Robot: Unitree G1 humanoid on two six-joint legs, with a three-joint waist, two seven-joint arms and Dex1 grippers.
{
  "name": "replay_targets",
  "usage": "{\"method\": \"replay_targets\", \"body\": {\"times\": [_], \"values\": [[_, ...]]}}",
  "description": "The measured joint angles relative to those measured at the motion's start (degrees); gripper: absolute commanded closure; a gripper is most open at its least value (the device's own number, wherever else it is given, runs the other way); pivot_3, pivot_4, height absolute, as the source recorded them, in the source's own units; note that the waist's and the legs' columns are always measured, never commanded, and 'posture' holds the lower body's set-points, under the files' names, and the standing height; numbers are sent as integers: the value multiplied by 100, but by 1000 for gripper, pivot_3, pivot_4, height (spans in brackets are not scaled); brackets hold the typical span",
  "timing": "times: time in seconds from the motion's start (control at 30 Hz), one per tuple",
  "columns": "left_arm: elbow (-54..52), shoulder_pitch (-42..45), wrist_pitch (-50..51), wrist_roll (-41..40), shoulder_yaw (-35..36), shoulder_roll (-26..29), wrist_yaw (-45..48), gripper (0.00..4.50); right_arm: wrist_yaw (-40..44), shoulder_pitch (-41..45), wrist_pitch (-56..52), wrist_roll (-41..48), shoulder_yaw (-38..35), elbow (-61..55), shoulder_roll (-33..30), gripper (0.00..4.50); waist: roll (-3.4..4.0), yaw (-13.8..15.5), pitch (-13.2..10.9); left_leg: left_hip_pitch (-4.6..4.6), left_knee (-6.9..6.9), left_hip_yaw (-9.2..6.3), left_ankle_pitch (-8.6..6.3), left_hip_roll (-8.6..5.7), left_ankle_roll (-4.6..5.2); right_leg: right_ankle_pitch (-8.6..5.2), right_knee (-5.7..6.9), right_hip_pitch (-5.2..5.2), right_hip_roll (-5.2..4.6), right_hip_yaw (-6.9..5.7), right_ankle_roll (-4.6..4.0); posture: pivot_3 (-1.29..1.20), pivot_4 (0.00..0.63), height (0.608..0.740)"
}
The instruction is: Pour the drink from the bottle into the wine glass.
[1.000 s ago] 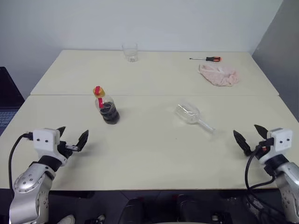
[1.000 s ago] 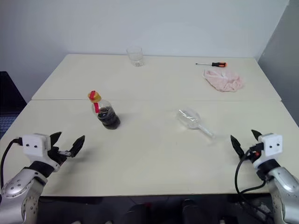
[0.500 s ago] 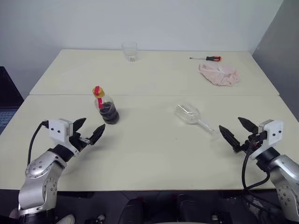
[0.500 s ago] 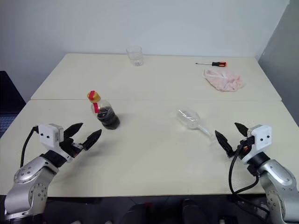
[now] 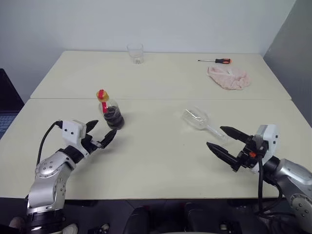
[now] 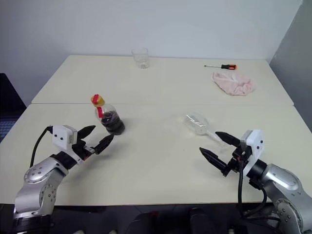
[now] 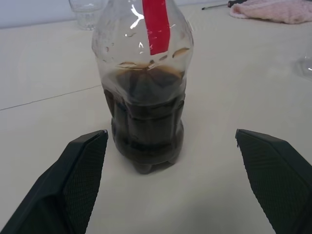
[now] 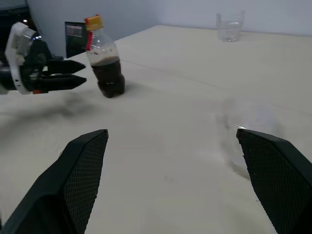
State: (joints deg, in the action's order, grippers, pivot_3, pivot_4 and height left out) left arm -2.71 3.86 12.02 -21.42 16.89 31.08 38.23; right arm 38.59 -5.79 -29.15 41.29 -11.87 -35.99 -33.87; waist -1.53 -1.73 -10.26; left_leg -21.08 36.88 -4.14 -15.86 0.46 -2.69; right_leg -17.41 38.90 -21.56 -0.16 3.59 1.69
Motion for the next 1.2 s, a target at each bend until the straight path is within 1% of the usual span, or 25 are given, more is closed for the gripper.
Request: {"method": "replay_targets", "body": {"times": [0.2, 0.47, 0.57, 1.1, 1.2], "values": [[120, 120, -21, 62, -28, 1, -8, 40, 210, 54, -2, 45, 74, 0, -141, 0, -3, 5, -2, -6, 0, -3, 0, 0, 0, 0, -3, -2, -1, -4, 0, 0, 150, 740], [392, 428, -237, 352, -204, -5, -134, 40, 271, 277, 14, 24, 184, 150, -106, 0, -4, 2, -2, -6, 1, -5, 0, 0, 0, 1, -1, -3, 0, -6, 0, 0, 150, 740], [554, 539, -254, 400, -303, -24, -145, 40, 265, 343, 19, 23, 202, 157, -75, 0, -4, 4, -2, -13, 3, -5, 0, -1, 0, 16, -1, -8, -1, -6, -24, 0, 150, 740], [1794, 1395, -1068, 888, -649, -337, -315, 40, 266, 436, 237, -203, 374, 259, 71, 0, -4, 8, -2, -47, 10, -30, 1, -4, -1, 21, 2, -28, -5, -38, -30, 0, 150, 740], [2015, 1531, -1154, 914, -657, -337, -316, 40, 265, 436, 251, -228, 375, 266, 72, 0, -4, 9, -2, -62, 13, -44, 1, -4, -1, 23, 4, -39, -5, -69, -34, 0, 150, 740]]}}
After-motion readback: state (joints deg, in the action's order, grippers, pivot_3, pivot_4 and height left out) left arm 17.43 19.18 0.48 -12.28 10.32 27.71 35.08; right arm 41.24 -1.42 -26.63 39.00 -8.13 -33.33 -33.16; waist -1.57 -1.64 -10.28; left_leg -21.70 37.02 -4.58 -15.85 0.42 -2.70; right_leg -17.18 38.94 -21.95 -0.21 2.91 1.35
